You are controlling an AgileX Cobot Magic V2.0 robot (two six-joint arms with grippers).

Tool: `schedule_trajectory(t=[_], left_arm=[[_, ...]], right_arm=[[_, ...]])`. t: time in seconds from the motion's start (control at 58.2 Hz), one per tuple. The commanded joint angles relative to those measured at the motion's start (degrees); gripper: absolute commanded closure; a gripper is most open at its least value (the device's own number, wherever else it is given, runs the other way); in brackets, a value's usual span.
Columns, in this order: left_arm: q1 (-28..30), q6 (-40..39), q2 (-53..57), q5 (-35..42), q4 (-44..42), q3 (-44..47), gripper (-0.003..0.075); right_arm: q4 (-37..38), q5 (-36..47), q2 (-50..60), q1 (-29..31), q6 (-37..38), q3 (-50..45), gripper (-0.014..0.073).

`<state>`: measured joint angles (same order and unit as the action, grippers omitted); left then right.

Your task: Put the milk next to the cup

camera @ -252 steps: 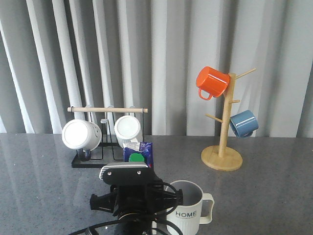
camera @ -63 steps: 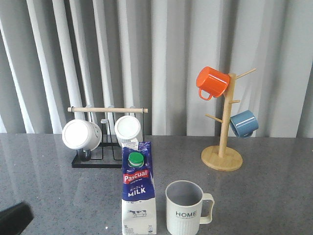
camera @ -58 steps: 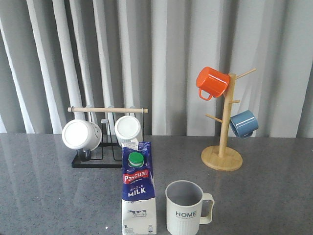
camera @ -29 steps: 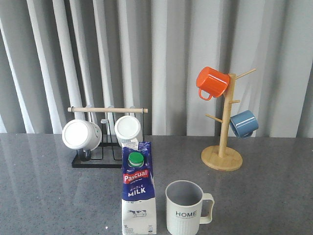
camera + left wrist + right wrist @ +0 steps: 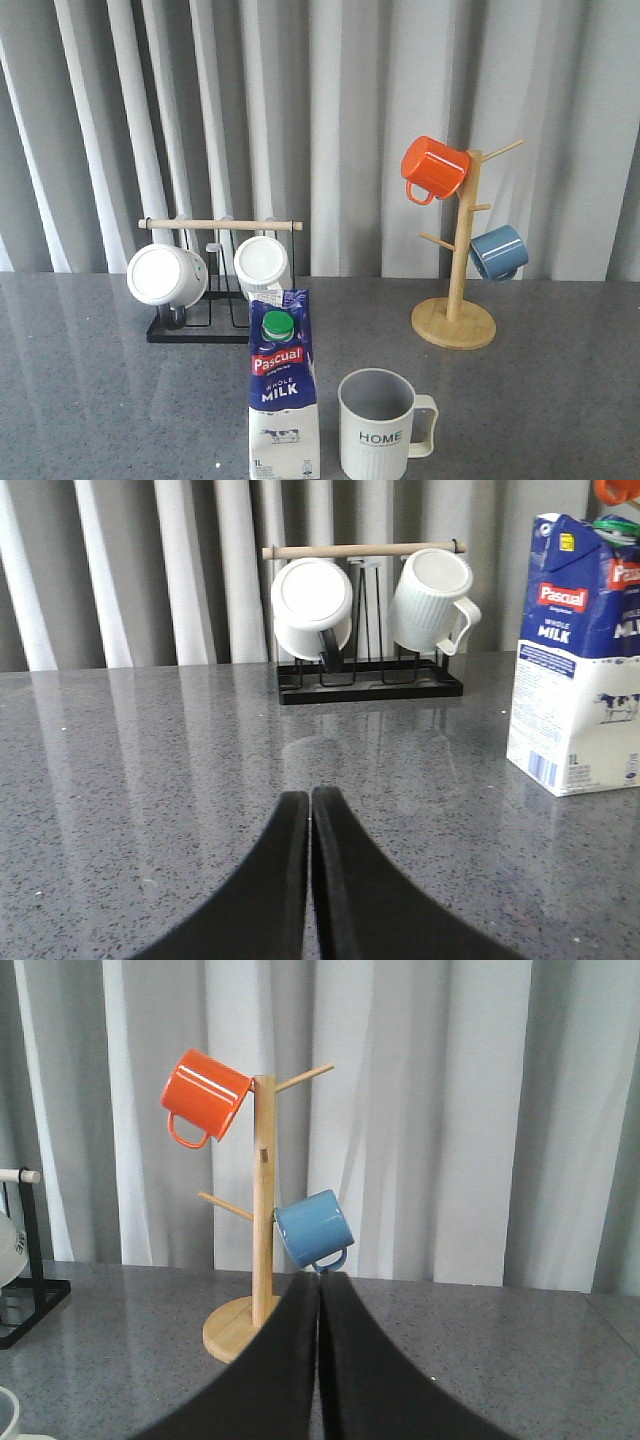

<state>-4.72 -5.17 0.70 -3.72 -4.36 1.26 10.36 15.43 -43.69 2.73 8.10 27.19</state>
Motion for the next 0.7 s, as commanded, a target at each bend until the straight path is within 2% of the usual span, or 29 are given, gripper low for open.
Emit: schedule_trajectory(t=[0.0,0.137,0.344,0.687], left_arm=[[0.7,-0.5,0.7,3.7,0.1,-0.7,0.0728],[1.4,-0.6,0.7,4.3,0.3,-0.7,0.0728],[6.0,-3.7,0.7,4.1,1.1,-0.7,0.0728],[5.7,-3.7,0.7,4.2,1.2,-0.7,0.0728]], right_arm=[[0.1,4.2,0.2,0.2,-0.6,1.5,0.0603],[0.1,4.2,0.2,0.2,-0.6,1.5,0.0603],[0.1,4.2,0.2,0.2,-0.6,1.5,0.0603],[0.1,4.3,0.2,0.2,-0.6,1.5,0.0603]])
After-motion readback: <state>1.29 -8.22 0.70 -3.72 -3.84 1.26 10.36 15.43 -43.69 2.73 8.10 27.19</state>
